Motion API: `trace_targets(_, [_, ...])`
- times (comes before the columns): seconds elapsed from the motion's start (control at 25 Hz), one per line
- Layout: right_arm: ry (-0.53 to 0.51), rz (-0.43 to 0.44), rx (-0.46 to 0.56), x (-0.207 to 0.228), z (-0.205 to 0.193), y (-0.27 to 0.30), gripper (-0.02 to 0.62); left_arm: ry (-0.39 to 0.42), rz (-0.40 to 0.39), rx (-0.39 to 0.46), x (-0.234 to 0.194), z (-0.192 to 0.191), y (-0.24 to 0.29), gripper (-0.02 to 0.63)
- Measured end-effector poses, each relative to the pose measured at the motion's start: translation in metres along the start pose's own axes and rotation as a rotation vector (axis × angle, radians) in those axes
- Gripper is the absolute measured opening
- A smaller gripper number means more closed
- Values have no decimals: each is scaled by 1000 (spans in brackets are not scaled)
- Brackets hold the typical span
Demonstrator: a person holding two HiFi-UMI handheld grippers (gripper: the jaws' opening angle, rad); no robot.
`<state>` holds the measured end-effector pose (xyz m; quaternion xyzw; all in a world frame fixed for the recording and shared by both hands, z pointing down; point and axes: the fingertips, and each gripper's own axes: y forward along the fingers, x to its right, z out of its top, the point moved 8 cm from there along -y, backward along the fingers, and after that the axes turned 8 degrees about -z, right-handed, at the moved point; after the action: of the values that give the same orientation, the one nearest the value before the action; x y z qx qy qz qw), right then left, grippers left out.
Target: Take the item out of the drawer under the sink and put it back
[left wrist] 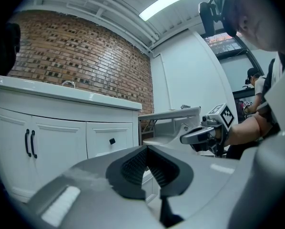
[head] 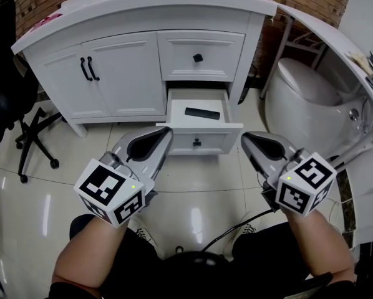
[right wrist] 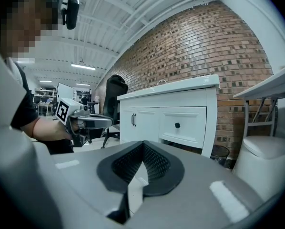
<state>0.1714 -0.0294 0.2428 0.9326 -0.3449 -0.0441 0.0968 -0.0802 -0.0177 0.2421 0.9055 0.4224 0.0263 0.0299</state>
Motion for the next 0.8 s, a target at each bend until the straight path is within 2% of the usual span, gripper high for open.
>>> trace_targets(0.8, [6,15,-2,-2,-1,1,6,2,6,7,-2,-1,-2,5])
